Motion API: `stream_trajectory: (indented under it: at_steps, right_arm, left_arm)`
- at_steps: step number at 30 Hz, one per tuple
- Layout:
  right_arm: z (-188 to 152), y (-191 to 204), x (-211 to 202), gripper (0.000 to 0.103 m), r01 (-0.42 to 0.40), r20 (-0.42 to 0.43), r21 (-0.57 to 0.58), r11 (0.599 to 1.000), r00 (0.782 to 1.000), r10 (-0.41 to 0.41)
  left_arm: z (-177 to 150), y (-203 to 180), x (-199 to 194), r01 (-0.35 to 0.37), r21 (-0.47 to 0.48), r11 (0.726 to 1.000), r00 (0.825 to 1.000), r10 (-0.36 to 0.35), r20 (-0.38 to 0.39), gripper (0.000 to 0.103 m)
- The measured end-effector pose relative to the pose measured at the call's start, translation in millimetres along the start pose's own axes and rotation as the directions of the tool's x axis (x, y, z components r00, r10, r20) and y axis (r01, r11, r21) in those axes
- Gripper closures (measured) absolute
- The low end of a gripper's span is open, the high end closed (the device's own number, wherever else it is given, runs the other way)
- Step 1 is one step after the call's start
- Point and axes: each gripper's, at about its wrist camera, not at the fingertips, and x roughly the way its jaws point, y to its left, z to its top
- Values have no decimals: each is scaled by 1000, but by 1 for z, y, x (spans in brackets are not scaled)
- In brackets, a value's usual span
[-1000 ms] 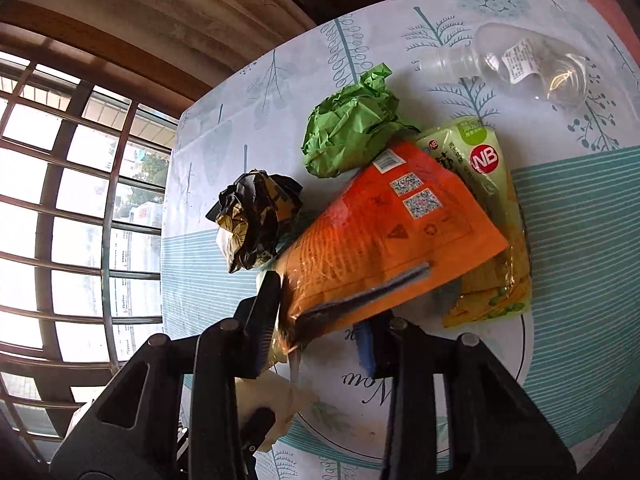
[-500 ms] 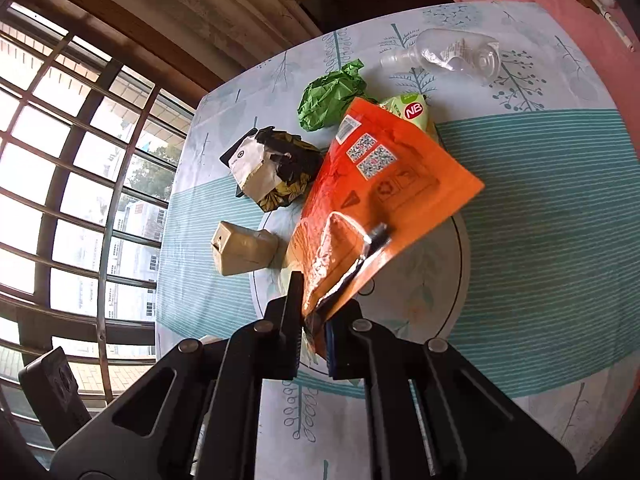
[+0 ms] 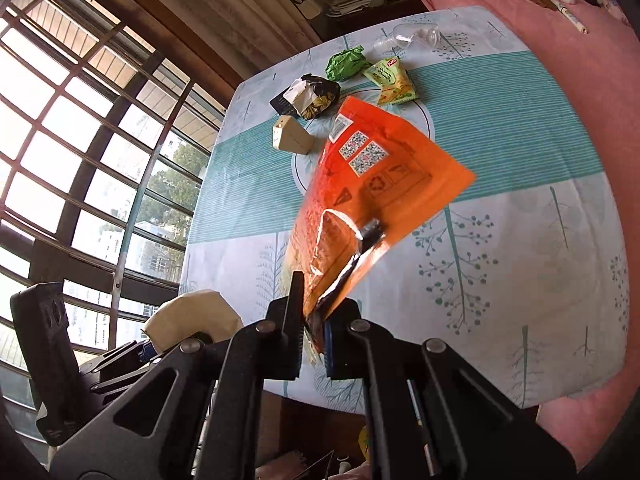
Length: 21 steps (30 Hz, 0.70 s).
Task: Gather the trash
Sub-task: 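Lift the tissue with the left tool while the right lifts the orange bag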
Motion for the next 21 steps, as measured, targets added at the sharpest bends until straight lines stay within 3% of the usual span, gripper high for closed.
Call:
stream_trajectory:
  at_steps: [6,12,21]
  right_arm:
    - [-85,18,-35,98,57,25,17,998,998,-58]
    - [-160,29,-52,98,117,13,35,993,993,-117]
    - [-218,33,-53,98,190,-60,-7,982,980,-190]
  left_arm:
    - [-48,7,-22,38,110,993,999,-36,-18,68]
    - [-87,7,-19,66,181,981,996,-55,-65,68]
    - [-124,-12,1,97,226,969,989,-68,-133,68]
